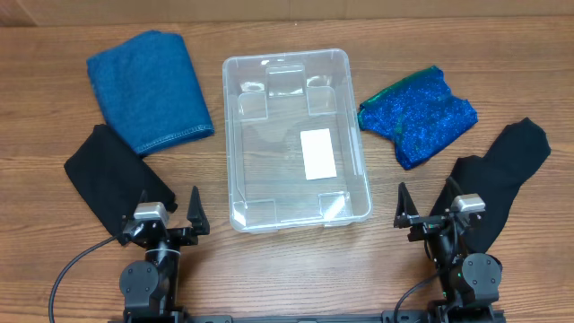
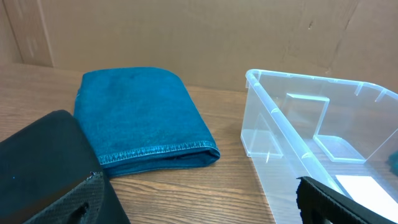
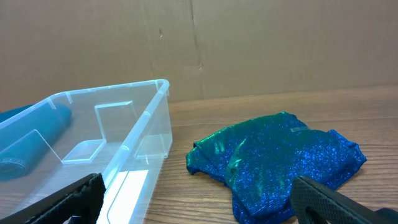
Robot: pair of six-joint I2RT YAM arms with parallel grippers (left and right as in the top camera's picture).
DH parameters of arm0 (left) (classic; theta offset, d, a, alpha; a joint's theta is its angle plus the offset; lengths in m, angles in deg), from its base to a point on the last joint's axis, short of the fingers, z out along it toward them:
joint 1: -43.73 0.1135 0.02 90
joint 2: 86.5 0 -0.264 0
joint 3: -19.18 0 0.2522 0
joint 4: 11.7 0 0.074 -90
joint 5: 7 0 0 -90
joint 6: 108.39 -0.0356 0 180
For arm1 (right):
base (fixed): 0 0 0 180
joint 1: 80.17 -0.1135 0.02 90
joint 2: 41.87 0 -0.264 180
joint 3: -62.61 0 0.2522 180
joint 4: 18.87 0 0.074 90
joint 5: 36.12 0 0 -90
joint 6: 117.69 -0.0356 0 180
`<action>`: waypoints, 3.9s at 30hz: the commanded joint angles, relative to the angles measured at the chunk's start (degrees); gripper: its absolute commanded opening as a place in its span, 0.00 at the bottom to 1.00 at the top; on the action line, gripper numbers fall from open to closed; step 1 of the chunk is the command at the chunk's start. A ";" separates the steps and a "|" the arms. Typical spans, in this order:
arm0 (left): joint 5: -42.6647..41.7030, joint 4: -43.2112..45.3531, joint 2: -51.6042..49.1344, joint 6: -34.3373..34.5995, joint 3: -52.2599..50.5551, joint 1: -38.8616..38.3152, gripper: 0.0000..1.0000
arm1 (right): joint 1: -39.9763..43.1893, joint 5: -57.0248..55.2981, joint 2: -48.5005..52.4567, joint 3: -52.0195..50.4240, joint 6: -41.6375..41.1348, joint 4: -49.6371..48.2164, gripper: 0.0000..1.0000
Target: Pack container
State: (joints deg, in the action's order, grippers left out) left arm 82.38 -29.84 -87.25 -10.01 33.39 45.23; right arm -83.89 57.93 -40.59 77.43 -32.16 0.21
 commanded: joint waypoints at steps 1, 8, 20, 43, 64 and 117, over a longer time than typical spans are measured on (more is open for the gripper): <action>0.81 -0.07 0.37 -1.11 -0.13 -0.35 1.00 | 0.33 -0.57 -0.35 -0.31 -0.09 -0.26 1.00; 0.81 -0.09 0.37 -1.11 -0.13 -0.35 1.00 | 0.33 -0.57 -0.35 -0.31 -0.09 -0.26 1.00; 0.81 -0.09 0.37 -1.11 -0.13 -0.35 1.00 | 0.33 -0.57 -0.35 -0.31 -0.09 -0.26 1.00; -2.32 -10.40 -5.49 4.96 13.90 -0.35 1.00 | 0.50 -4.22 8.33 8.39 -13.11 -0.02 1.00; -2.78 -52.39 -61.88 0.39 73.48 -0.35 1.00 | 18.95 3.80 104.65 82.16 -13.03 45.70 1.00; -2.82 -52.39 -62.62 0.59 73.46 -0.35 1.00 | 5.01 -22.69 84.00 101.55 -22.01 56.28 1.00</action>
State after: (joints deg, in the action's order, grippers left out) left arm 80.15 -82.50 -149.63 -8.30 105.48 45.23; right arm -90.98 34.68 44.74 178.78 -41.01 50.29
